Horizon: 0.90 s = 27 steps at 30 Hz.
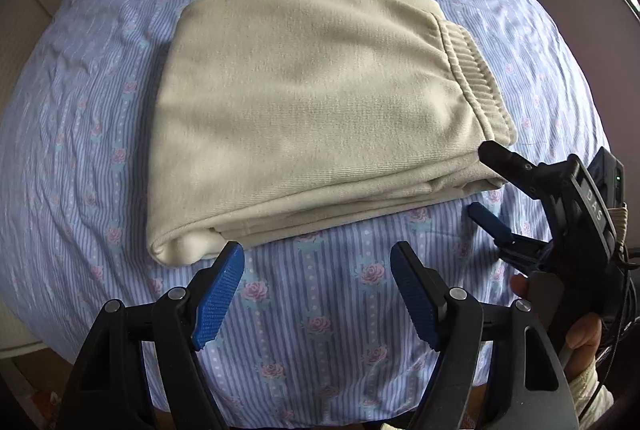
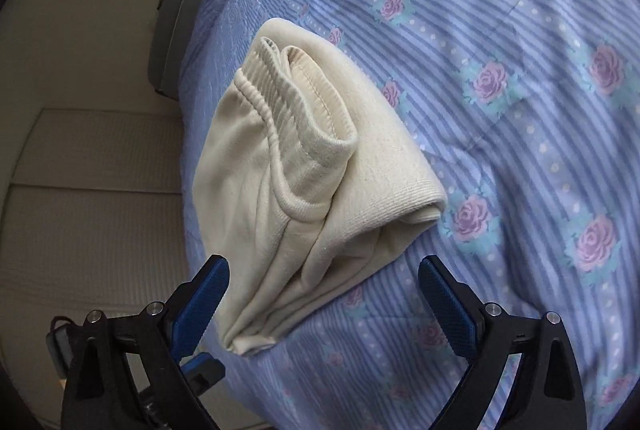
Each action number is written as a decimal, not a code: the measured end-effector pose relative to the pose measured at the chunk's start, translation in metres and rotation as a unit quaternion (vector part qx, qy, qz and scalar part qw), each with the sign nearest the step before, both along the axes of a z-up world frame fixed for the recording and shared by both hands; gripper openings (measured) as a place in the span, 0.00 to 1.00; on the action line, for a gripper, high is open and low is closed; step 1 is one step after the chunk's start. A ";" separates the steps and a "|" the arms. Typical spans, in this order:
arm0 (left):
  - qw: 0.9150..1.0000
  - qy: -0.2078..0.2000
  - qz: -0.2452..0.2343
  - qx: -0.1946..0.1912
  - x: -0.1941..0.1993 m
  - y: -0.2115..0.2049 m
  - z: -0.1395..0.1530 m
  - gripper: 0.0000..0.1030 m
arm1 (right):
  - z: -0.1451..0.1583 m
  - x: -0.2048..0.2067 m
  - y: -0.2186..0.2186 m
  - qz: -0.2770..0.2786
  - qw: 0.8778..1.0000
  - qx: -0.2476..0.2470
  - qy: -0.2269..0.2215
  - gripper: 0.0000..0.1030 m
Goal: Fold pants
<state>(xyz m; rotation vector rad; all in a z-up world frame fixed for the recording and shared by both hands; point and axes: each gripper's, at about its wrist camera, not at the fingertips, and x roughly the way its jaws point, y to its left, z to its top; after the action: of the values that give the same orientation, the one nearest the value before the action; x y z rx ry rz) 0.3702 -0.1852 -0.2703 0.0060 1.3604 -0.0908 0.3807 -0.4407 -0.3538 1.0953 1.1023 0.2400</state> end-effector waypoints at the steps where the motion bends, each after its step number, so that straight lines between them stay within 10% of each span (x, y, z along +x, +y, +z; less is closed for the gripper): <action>1: 1.000 -0.005 -0.009 0.002 0.001 -0.001 -0.003 0.73 | -0.007 -0.001 0.004 -0.012 1.000 0.013 -0.005 0.94; 19: 0.999 -0.037 -0.036 -0.004 -0.008 0.060 -0.025 0.73 | -0.036 0.008 0.032 -0.155 0.985 -0.060 -0.052 0.99; 23: 0.998 -0.036 -0.016 -0.051 0.005 0.081 -0.018 0.73 | -0.033 0.015 0.025 -0.172 0.982 -0.082 -0.015 0.62; 27: 0.997 -0.062 0.000 -0.051 0.018 0.097 -0.003 0.73 | -0.007 0.027 0.039 -0.124 0.975 -0.183 0.002 0.47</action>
<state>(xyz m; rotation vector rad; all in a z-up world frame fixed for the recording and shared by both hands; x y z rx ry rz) 0.3880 -0.0886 -0.2729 -0.0730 1.2295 -0.1576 0.4074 -0.4013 -0.3605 0.8884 0.9550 -0.1589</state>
